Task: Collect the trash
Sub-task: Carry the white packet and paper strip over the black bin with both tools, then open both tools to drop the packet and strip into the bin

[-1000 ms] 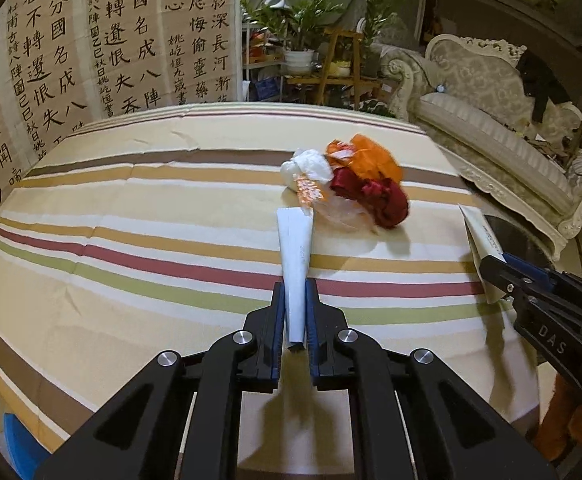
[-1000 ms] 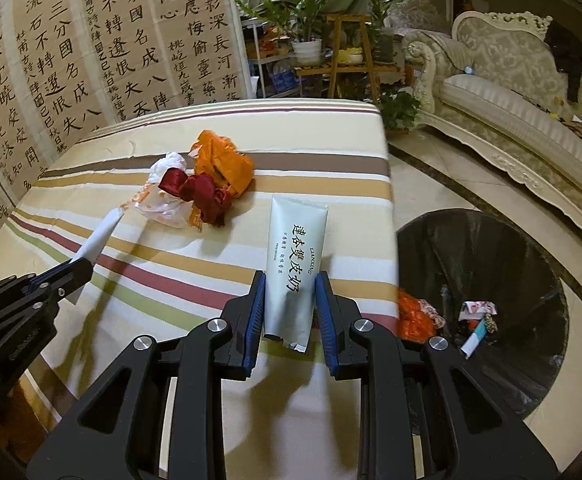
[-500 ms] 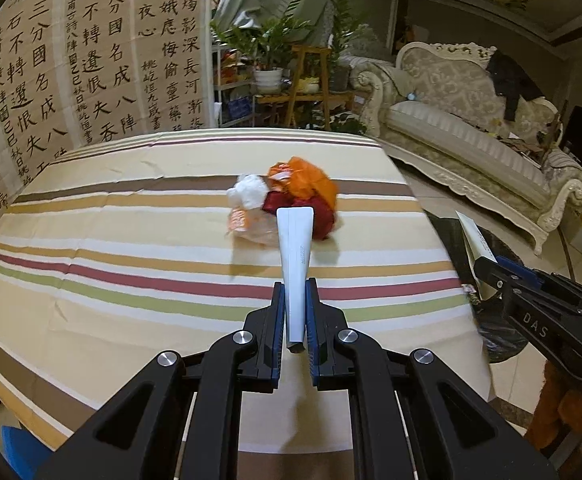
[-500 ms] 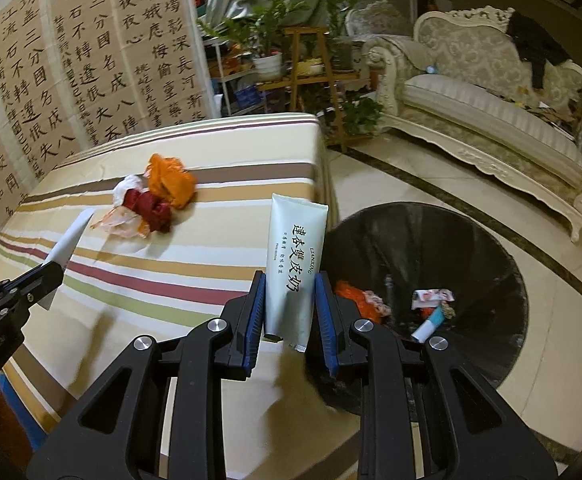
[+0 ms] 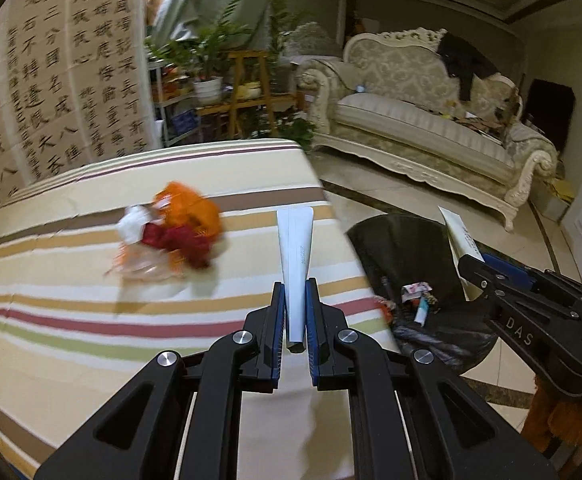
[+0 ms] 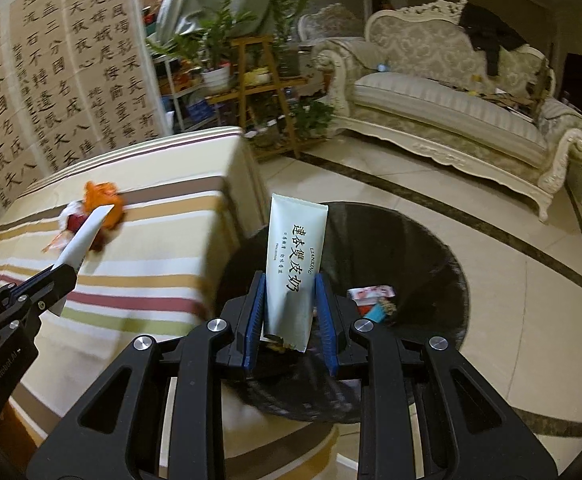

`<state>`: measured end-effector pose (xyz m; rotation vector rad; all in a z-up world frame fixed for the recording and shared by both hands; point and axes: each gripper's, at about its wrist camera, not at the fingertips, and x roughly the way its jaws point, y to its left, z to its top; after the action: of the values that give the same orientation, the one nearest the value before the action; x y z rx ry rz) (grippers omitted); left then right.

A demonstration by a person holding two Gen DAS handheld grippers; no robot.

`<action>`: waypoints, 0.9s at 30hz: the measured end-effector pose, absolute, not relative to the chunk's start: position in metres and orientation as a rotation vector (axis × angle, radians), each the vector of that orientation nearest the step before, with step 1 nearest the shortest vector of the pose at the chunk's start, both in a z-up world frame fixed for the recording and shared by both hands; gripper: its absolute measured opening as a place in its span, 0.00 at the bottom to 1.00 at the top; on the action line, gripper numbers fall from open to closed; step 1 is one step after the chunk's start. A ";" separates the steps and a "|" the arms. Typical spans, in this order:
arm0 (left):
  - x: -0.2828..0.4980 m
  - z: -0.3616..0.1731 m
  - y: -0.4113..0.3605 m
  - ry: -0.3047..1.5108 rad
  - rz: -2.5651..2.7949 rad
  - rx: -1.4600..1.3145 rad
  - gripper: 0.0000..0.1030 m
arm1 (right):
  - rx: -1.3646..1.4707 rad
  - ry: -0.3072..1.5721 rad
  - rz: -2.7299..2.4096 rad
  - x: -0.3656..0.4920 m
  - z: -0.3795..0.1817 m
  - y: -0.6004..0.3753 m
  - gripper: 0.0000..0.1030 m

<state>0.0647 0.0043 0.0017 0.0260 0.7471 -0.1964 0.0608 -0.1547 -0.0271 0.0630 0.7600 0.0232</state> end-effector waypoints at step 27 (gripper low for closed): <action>0.116 -0.033 -0.084 0.824 -0.244 0.177 0.23 | 0.138 0.803 -0.099 0.099 -0.064 -0.223 0.32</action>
<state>0.1163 -0.0838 -0.0326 0.1771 0.8243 -0.2445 0.0992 -0.2234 -0.0644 0.1381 0.8029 -0.0988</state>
